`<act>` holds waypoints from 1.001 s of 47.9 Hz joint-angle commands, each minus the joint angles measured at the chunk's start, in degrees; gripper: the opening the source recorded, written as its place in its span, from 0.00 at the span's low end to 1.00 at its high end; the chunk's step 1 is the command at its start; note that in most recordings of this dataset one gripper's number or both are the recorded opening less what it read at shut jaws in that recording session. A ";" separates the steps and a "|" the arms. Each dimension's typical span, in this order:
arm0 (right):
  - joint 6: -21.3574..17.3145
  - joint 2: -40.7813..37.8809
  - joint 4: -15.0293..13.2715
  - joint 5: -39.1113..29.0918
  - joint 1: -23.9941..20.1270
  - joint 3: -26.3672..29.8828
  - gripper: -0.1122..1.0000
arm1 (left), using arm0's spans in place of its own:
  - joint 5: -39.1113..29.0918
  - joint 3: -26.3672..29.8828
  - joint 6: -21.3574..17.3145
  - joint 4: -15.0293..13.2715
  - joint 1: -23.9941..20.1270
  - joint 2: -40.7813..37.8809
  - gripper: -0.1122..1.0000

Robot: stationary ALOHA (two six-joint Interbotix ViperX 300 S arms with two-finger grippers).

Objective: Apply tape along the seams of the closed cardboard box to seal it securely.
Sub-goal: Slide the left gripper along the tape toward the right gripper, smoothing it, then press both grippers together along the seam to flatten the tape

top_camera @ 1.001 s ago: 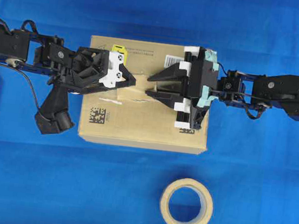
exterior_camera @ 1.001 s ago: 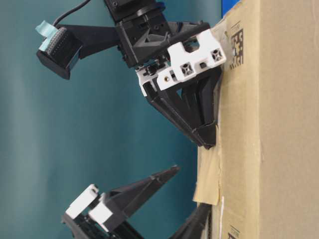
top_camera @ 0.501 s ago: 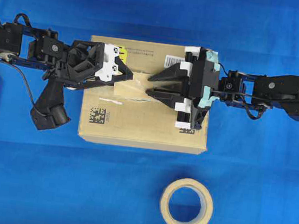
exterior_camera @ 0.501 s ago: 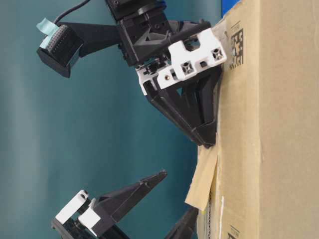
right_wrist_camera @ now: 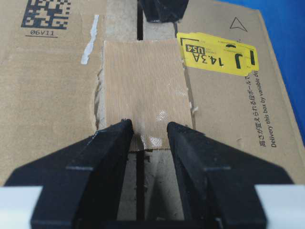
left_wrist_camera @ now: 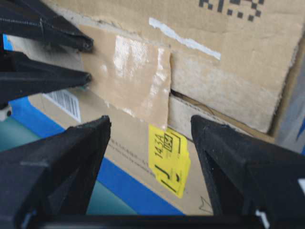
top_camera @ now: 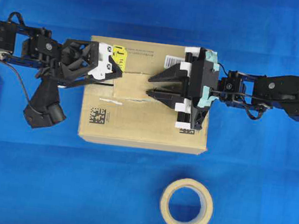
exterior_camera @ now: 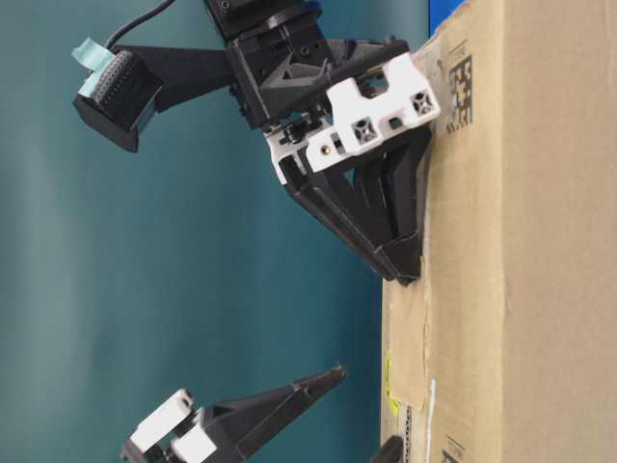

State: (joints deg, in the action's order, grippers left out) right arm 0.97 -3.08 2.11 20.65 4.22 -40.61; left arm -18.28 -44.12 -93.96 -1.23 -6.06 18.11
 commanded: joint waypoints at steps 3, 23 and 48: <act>0.00 2.20 0.09 -0.09 0.09 -0.18 0.50 | 1.32 -0.18 0.35 -0.44 -0.26 2.37 0.69; 0.97 11.60 -0.44 0.53 0.09 -1.32 0.50 | 19.51 -6.24 26.02 -1.23 3.60 10.20 0.65; 1.58 6.86 -1.41 2.11 1.05 5.27 0.10 | 29.36 -8.26 70.31 -1.05 4.13 9.67 0.10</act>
State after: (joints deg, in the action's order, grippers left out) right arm 2.46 3.69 0.88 22.32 5.36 -37.35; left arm 10.02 -53.35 -23.91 -2.29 -2.11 28.48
